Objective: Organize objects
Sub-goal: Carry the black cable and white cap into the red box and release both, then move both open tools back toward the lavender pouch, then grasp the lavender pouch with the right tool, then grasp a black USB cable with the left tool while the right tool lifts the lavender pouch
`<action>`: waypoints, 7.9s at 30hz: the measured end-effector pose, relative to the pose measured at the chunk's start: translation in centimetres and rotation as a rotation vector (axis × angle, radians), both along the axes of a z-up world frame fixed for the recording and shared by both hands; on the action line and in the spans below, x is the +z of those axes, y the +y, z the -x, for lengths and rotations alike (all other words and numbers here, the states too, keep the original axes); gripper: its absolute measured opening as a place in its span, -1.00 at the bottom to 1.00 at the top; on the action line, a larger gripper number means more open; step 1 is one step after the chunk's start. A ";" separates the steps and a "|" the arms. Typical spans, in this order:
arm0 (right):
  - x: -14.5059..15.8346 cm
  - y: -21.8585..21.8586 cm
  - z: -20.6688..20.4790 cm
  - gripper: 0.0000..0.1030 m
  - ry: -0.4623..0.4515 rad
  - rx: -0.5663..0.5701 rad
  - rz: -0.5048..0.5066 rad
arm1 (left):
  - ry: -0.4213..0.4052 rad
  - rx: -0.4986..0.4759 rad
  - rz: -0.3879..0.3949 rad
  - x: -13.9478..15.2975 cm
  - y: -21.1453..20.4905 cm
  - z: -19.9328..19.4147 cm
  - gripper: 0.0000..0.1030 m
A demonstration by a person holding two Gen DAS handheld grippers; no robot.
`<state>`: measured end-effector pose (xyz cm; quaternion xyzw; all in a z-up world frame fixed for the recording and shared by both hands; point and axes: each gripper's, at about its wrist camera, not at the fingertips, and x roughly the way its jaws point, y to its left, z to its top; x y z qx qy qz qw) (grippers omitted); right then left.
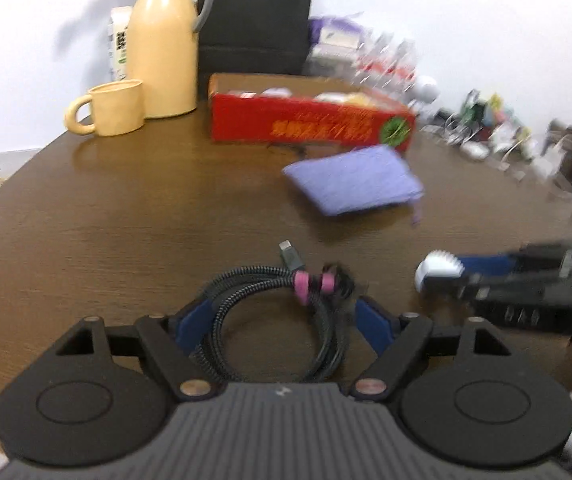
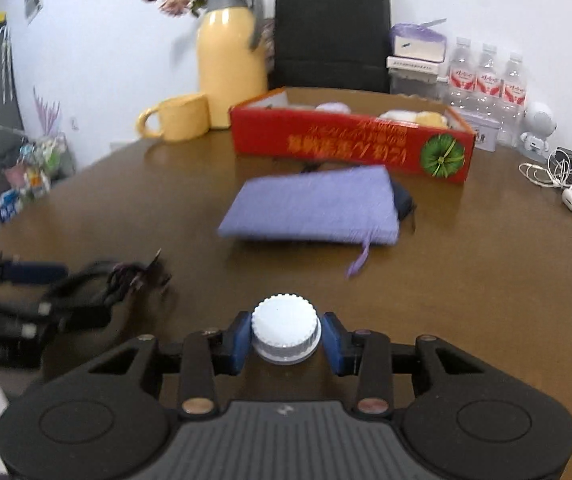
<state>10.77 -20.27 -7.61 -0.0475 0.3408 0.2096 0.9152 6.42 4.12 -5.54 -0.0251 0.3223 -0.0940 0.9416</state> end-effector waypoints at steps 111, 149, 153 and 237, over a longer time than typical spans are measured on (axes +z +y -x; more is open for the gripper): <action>0.4 -4.4 -7.5 -0.82 0.062 -0.124 -0.230 | 0.138 -0.043 0.248 -0.1 -3.1 -9.4 -0.71; -0.1 -4.2 -5.2 -0.90 -0.115 -0.254 0.107 | 0.009 -0.118 0.078 -0.3 -5.3 -7.9 0.00; 1.0 -6.5 -5.8 -0.43 -0.117 -0.310 0.028 | -0.063 -0.075 0.005 1.3 -3.9 -12.3 0.41; 6.4 -3.9 -30.9 0.27 -0.145 -0.216 -0.173 | 0.019 -0.033 -0.194 -1.2 -0.7 -25.3 -0.19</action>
